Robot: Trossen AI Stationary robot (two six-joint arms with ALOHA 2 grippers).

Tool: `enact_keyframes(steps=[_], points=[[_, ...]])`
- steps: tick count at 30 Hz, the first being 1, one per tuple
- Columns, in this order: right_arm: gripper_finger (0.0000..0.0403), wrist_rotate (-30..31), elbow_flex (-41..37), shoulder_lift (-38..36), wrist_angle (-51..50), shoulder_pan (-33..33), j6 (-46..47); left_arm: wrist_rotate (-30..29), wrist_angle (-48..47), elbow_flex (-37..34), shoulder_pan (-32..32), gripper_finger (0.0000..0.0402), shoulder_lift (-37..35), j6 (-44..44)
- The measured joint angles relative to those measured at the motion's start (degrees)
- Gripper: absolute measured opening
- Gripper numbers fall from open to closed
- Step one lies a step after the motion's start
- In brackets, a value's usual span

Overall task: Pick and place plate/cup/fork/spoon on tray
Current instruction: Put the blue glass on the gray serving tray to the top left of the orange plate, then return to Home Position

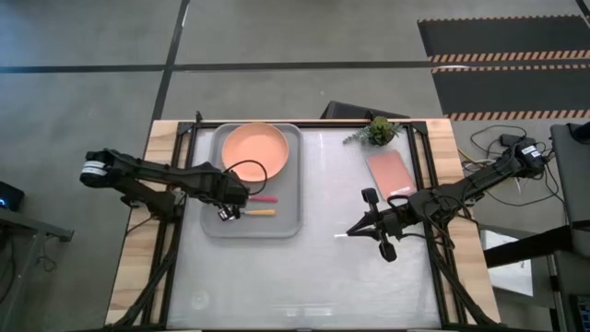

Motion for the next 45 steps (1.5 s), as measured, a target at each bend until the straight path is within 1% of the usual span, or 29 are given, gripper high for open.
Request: enact_keyframes(steps=[6, 15, 21, 34, 41, 45], points=[[0.0009, 0.01, 0.00, 0.00, 0.00, 0.00, -0.03, -0.03, 0.30, 0.00, 0.14, 0.0006, -0.01, -1.31], [0.0009, 0.01, 0.00, 0.00, 0.00, 0.00, -0.03, -0.05, 0.22, 0.09, 0.19, 0.0066, -0.39, -1.42], [0.0009, 0.00, 0.00, 0.00, 0.00, 0.00, -0.05, -0.19, -0.87, 0.76, 0.19, 0.0089, -0.65, -1.40], [0.0009, -0.01, 0.01, 0.00, 0.00, -0.01, -0.05, -1.64, -2.47, 1.15, 0.19, 0.0092, -2.55, -1.43], [0.0009, 0.00, 0.01, 0.00, 0.00, 0.00, -0.05, -1.66, -2.75, 3.35, 0.19, 0.0092, -3.35, -1.18], [0.0009, 0.02, 0.00, 0.00, 0.00, 0.00, 0.00, -1.66, -4.87, 5.06, 0.18, 0.0092, -4.18, -1.01]])
